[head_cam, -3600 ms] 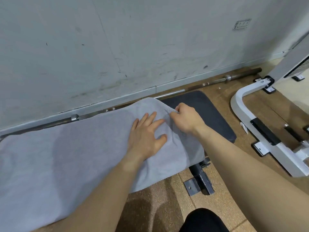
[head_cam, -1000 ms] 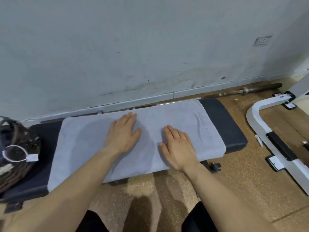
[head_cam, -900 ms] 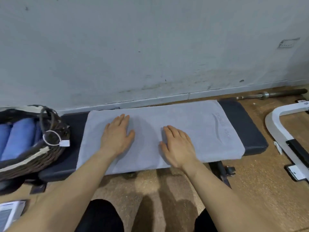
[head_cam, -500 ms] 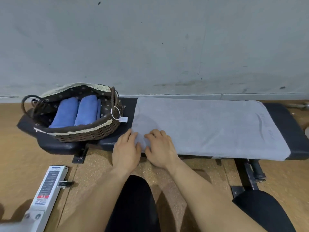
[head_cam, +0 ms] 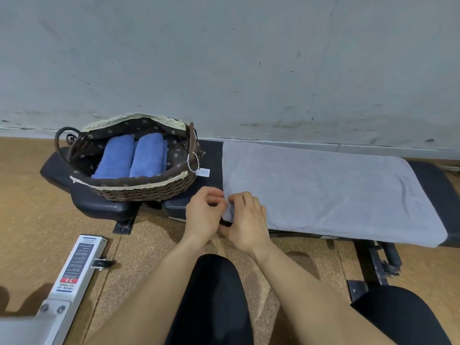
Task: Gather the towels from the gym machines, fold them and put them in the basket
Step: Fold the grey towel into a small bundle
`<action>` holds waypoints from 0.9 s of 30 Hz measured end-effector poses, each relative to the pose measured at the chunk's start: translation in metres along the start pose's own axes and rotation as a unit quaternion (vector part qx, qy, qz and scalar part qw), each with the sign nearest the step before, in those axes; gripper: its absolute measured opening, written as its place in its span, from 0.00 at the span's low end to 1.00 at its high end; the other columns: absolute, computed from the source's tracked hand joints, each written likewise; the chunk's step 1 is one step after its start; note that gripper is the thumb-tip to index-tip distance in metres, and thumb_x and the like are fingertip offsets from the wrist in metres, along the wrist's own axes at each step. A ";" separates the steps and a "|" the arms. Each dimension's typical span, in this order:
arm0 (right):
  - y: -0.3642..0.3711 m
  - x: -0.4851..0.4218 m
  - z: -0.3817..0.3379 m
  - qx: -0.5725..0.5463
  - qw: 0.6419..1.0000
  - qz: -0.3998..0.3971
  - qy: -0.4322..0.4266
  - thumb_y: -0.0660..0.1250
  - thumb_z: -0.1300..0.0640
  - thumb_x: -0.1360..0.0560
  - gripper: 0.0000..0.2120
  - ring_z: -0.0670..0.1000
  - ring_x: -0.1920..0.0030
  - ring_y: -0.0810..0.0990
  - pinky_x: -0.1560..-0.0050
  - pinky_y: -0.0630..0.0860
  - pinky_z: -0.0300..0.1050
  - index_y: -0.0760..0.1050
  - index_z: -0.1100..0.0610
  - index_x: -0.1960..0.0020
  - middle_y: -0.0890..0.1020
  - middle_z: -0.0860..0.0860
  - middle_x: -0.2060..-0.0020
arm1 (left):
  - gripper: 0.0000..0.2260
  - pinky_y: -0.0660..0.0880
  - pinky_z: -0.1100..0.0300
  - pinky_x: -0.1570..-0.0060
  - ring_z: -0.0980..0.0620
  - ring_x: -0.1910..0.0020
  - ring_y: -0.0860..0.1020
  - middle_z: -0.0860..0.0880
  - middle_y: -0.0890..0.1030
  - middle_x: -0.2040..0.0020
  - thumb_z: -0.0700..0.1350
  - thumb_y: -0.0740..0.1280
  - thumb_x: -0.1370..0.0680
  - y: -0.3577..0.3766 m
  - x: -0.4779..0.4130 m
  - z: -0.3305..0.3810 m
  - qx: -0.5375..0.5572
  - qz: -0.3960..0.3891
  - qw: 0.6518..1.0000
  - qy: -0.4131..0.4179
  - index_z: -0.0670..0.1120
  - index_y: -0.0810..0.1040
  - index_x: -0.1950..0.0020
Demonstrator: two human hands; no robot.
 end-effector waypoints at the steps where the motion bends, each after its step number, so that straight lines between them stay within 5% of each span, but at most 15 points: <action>1: -0.001 -0.001 0.001 -0.005 1.000 0.020 0.006 0.73 0.42 0.31 0.23 0.53 0.47 0.72 0.49 0.69 0.49 0.73 0.52 0.43 0.74 0.48 0.48 | 0.07 0.77 0.63 0.60 0.58 0.61 0.83 0.51 0.85 0.59 0.38 0.71 0.24 0.000 0.000 0.003 0.045 -0.012 0.999 -0.020 0.49 0.80 0.50; 3: -0.005 -0.003 0.005 -0.023 0.999 0.036 0.010 0.69 0.47 0.25 0.11 0.54 0.51 0.75 0.52 0.71 0.50 0.73 0.52 0.48 0.77 0.48 0.53 | 0.05 0.77 0.64 0.62 0.54 0.60 0.84 0.48 0.86 0.58 0.38 0.67 0.22 0.001 -0.001 0.008 0.091 -0.040 0.994 -0.046 0.47 0.80 0.49; 6: -0.013 -0.003 0.014 -0.093 0.995 0.015 0.016 0.64 0.53 0.21 0.04 0.53 0.55 0.78 0.55 0.75 0.52 0.75 0.52 0.48 0.80 0.48 0.55 | 0.06 0.72 0.64 0.56 0.58 0.54 0.81 0.54 0.84 0.54 0.43 0.67 0.22 0.007 -0.011 0.015 -0.033 -0.040 0.999 -0.012 0.51 0.79 0.47; 11: -0.042 0.001 0.035 -0.124 0.992 -0.012 0.035 0.62 0.52 0.20 0.09 0.51 0.58 0.80 0.60 0.76 0.49 0.77 0.50 0.42 0.84 0.47 0.56 | 0.17 0.68 0.59 0.48 0.50 0.42 0.74 0.48 0.74 0.37 0.47 0.64 0.20 0.049 -0.042 0.030 -0.106 -0.064 0.992 -0.027 0.49 0.70 0.31; 15: -0.056 0.003 0.054 -0.113 0.993 -0.017 0.028 0.61 0.49 0.19 0.14 0.52 0.56 0.81 0.58 0.75 0.46 0.76 0.47 0.35 0.84 0.47 0.56 | 0.23 0.70 0.56 0.49 0.44 0.40 0.74 0.43 0.72 0.34 0.45 0.65 0.21 0.073 -0.075 0.040 -0.061 -0.046 0.994 -0.076 0.47 0.63 0.28; 19: -0.068 0.002 0.069 -0.105 0.994 -0.010 0.016 0.59 0.45 0.18 0.12 0.50 0.64 0.77 0.63 0.72 0.47 0.80 0.46 0.45 0.76 0.44 0.70 | 0.26 0.75 0.54 0.48 0.43 0.42 0.76 0.43 0.74 0.38 0.41 0.68 0.25 0.084 -0.108 0.053 -0.003 -0.026 0.989 -0.143 0.44 0.64 0.29; 22: -0.075 0.002 0.080 -0.103 0.995 -0.007 0.007 0.58 0.45 0.18 0.14 0.47 0.66 0.74 0.64 0.70 0.46 0.78 0.48 0.54 0.75 0.44 0.69 | 0.29 0.77 0.56 0.57 0.41 0.50 0.79 0.38 0.78 0.42 0.41 0.71 0.32 0.092 -0.130 0.063 0.052 -0.034 0.982 -0.180 0.39 0.68 0.33; 25: -0.085 0.003 0.094 -0.109 0.994 0.011 0.007 0.60 0.48 0.19 0.13 0.47 0.61 0.74 0.59 0.72 0.46 0.77 0.51 0.58 0.74 0.44 0.63 | 0.20 0.73 0.59 0.60 0.46 0.57 0.78 0.39 0.79 0.47 0.36 0.67 0.29 0.104 -0.139 0.082 0.065 -0.037 0.986 -0.151 0.42 0.75 0.37; 27: -0.094 0.004 0.106 -0.118 0.992 0.024 0.024 0.62 0.50 0.19 0.13 0.47 0.61 0.74 0.59 0.72 0.47 0.74 0.52 0.62 0.73 0.44 0.65 | 0.11 0.71 0.60 0.64 0.48 0.63 0.74 0.44 0.78 0.56 0.33 0.63 0.27 0.113 -0.139 0.093 0.060 -0.070 0.984 -0.150 0.46 0.79 0.53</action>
Point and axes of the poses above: each hand's wrist, its own x-axis away from the middle knuckle, its own y-axis out of the palm, z = x × y, the point moved 2 cm from there along -x, towards the middle knuckle
